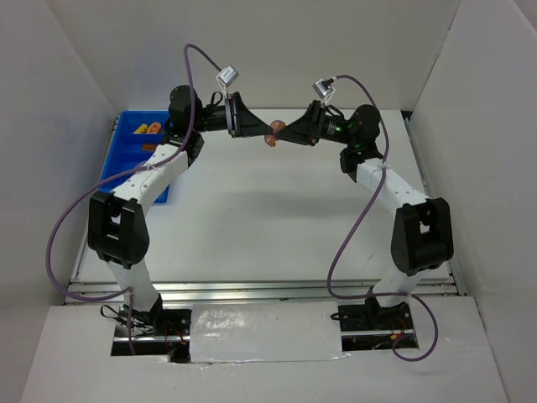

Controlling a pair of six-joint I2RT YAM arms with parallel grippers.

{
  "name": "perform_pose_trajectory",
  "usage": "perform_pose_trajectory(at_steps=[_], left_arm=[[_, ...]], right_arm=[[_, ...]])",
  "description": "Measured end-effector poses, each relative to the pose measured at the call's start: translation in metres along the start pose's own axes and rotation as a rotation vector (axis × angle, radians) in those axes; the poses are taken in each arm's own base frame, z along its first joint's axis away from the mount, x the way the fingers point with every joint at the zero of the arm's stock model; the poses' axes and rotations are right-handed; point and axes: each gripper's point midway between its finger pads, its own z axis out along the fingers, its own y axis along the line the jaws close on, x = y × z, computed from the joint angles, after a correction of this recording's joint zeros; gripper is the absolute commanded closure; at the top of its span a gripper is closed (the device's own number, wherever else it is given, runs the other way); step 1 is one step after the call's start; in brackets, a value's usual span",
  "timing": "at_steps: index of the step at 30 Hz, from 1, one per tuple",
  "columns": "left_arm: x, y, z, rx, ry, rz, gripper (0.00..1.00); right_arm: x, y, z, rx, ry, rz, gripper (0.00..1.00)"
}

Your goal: Sort the legos into containers by color

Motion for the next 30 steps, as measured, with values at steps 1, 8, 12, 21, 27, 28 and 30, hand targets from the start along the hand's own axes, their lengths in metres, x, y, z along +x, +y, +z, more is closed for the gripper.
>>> perform_pose_trajectory(at_steps=[1, 8, 12, 21, 27, 28, 30], left_arm=[[0.000, 0.001, 0.000, -0.003, 0.001, 0.002, 1.00], [0.000, 0.003, -0.005, -0.009, 0.009, -0.004, 1.00], [0.003, 0.006, -0.006, -0.017, 0.017, -0.005, 1.00], [0.005, 0.010, -0.007, -0.030, 0.024, 0.003, 1.00], [0.005, 0.012, -0.008, -0.049, 0.021, 0.012, 1.00], [0.004, 0.012, -0.009, -0.052, 0.018, 0.011, 1.00], [-0.003, 0.016, -0.016, -0.068, -0.005, 0.012, 1.00]], right_arm=[[0.001, -0.001, 0.000, 0.001, 0.002, -0.001, 1.00], [0.004, -0.008, -0.002, 0.019, 0.020, -0.024, 1.00], [0.006, -0.010, -0.003, 0.024, 0.029, -0.028, 1.00], [0.007, -0.010, -0.003, 0.024, 0.034, -0.029, 1.00], [0.009, -0.014, -0.003, 0.037, 0.036, -0.025, 1.00], [0.009, -0.015, -0.004, 0.041, 0.037, -0.024, 1.00], [0.008, -0.017, -0.009, 0.053, 0.035, -0.033, 1.00]])
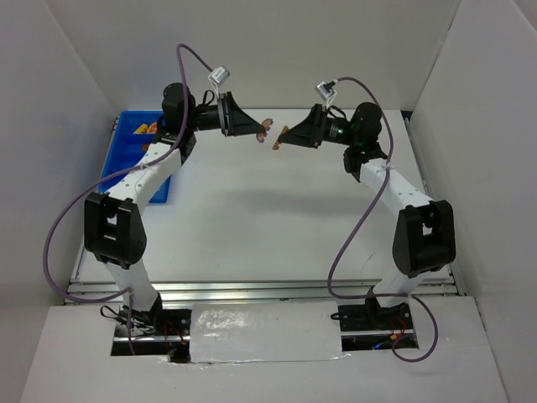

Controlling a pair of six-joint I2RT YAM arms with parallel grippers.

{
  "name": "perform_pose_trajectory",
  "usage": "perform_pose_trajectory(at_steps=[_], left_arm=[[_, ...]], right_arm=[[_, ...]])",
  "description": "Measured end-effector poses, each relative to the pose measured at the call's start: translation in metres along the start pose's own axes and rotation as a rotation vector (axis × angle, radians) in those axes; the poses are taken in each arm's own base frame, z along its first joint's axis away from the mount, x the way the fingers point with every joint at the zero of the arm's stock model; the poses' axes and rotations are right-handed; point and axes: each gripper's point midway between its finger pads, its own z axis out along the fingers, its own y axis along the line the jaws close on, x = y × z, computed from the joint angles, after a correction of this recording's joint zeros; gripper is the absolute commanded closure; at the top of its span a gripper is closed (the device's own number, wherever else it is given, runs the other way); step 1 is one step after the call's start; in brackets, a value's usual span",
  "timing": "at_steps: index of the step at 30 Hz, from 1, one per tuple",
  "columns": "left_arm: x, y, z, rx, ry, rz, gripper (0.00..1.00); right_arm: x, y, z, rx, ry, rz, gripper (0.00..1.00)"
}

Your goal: Sort the legos into containers by color

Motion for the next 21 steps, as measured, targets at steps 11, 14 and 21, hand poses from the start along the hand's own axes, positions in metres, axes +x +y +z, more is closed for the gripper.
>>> perform_pose_trajectory(at_steps=[11, 14, 21], left_arm=[[-0.023, 0.014, -0.026, -0.052, -0.083, -0.006, 1.00], [-0.033, 0.038, -0.046, -0.190, -0.126, -0.017, 1.00], [-0.077, 0.121, -0.195, -0.811, -0.452, -0.124, 1.00]], right_arm=[[-0.001, -0.004, -0.012, 0.015, 0.006, -0.027, 1.00], [0.000, -0.006, -0.012, 0.028, 0.007, -0.026, 1.00], [0.002, -0.017, -0.017, 0.151, -0.023, -0.020, 1.00]])
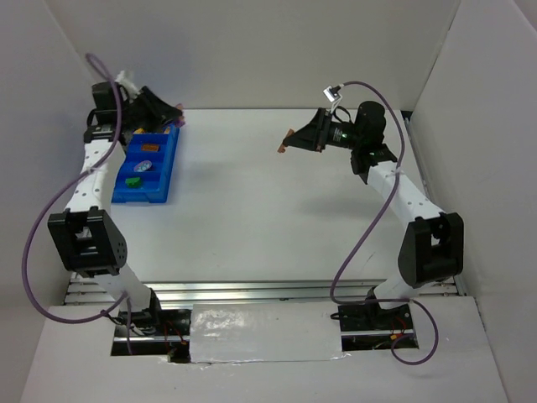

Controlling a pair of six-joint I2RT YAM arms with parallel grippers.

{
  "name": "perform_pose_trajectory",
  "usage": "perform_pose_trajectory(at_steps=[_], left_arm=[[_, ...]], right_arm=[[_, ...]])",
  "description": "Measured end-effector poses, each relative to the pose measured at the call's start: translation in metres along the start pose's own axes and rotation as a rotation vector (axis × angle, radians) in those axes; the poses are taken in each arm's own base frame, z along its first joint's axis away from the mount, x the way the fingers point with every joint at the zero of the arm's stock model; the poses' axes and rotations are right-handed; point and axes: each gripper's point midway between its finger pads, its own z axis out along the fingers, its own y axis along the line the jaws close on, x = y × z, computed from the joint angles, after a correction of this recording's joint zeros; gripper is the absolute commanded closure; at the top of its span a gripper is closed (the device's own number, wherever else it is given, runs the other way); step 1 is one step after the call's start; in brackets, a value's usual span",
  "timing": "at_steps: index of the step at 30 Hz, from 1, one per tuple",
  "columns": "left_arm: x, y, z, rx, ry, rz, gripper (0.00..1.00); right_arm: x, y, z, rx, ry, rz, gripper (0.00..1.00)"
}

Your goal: Sort the legos into containers by color

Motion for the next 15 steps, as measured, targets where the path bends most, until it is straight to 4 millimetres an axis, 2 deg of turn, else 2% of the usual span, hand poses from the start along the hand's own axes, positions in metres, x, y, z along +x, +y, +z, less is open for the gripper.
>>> perform_pose_trajectory(at_steps=[1, 3, 5, 6, 9, 15], left_arm=[[-0.012, 0.034, -0.012, -0.125, -0.054, -0.047, 1.00], [-0.022, 0.088, -0.032, -0.310, -0.122, -0.144, 1.00], [-0.019, 0.135, -0.050, -0.486, -0.171, -0.243, 1.00], [-0.013, 0.153, -0.056, -0.557, -0.182, -0.280, 1.00], [0.009, 0.188, -0.067, -0.730, -0.194, -0.383, 1.00], [0.000, 0.231, -0.065, -0.912, -0.301, -0.483, 1.00]], right_arm=[[0.000, -0.002, -0.001, 0.030, -0.006, 0.000, 1.00], [0.001, -0.007, -0.004, 0.082, -0.018, 0.000, 1.00], [0.001, -0.011, -0.006, 0.121, -0.025, -0.001, 1.00], [0.002, -0.012, -0.007, 0.133, -0.027, 0.001, 1.00], [0.003, -0.015, -0.008, 0.150, -0.029, 0.011, 1.00], [0.005, -0.014, -0.011, 0.169, -0.022, -0.001, 1.00]])
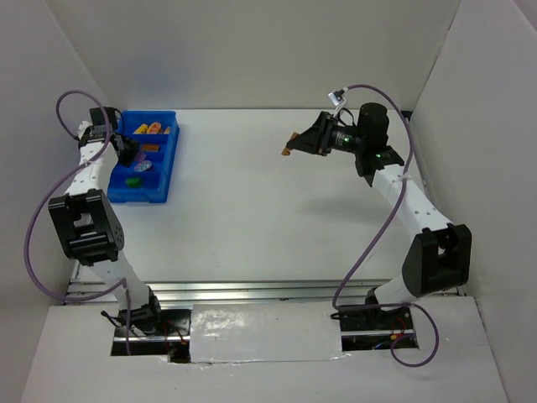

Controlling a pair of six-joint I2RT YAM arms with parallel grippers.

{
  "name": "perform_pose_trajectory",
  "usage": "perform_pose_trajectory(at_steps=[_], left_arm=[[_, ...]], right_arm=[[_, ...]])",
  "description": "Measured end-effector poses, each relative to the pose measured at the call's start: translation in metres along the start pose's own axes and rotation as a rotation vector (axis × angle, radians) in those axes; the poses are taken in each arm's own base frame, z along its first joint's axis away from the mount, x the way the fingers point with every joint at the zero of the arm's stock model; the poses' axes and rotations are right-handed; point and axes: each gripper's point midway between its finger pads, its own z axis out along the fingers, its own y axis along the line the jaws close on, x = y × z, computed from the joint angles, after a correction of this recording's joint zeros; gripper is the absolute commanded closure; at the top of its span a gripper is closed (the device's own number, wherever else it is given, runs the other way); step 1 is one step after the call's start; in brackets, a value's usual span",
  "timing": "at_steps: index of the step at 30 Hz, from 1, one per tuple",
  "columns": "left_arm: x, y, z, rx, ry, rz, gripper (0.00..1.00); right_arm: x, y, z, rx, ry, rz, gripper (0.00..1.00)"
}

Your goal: Sort the legos into containers by color

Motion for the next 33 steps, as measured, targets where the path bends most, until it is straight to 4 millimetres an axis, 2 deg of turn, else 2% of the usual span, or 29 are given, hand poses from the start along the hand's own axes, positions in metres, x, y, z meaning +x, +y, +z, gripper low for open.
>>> perform_pose_trajectory(at_steps=[9, 17, 22, 24, 25, 26, 28, 32, 33], left_arm=[[-0.006, 0.033, 0.039, -0.161, -0.043, -0.074, 1.00], [-0.013, 0.039, 0.058, -0.157, -0.061, -0.097, 1.00], [-0.021, 0.035, 0.062, -0.126, -0.075, -0.113, 0.80], [-0.023, 0.034, 0.062, -0.119, -0.077, -0.118, 0.65], [-0.024, 0.033, 0.062, -0.115, -0.078, -0.119, 0.61], [-0.024, 0.033, 0.063, -0.112, -0.078, -0.120, 0.50], [-0.025, 0.034, 0.063, -0.114, -0.077, -0.125, 0.45], [-0.024, 0.033, 0.064, -0.112, -0.076, -0.137, 0.26], [-0.025, 0.032, 0.064, -0.109, -0.077, -0.142, 0.25]], right_arm=[[-0.002, 0.012, -0.008, 0.003, -0.010, -0.053, 1.00], [-0.001, 0.018, -0.009, -0.022, -0.001, -0.054, 1.00], [0.000, 0.021, -0.009, -0.038, 0.005, -0.054, 1.00], [0.000, 0.022, -0.009, -0.043, 0.008, -0.055, 1.00], [0.001, 0.022, -0.009, -0.044, 0.009, -0.055, 1.00], [0.001, 0.023, -0.009, -0.047, 0.011, -0.055, 1.00], [0.002, 0.023, -0.009, -0.050, 0.014, -0.055, 1.00], [0.002, 0.024, -0.009, -0.053, 0.017, -0.055, 1.00], [0.002, 0.024, -0.009, -0.054, 0.018, -0.055, 1.00]])
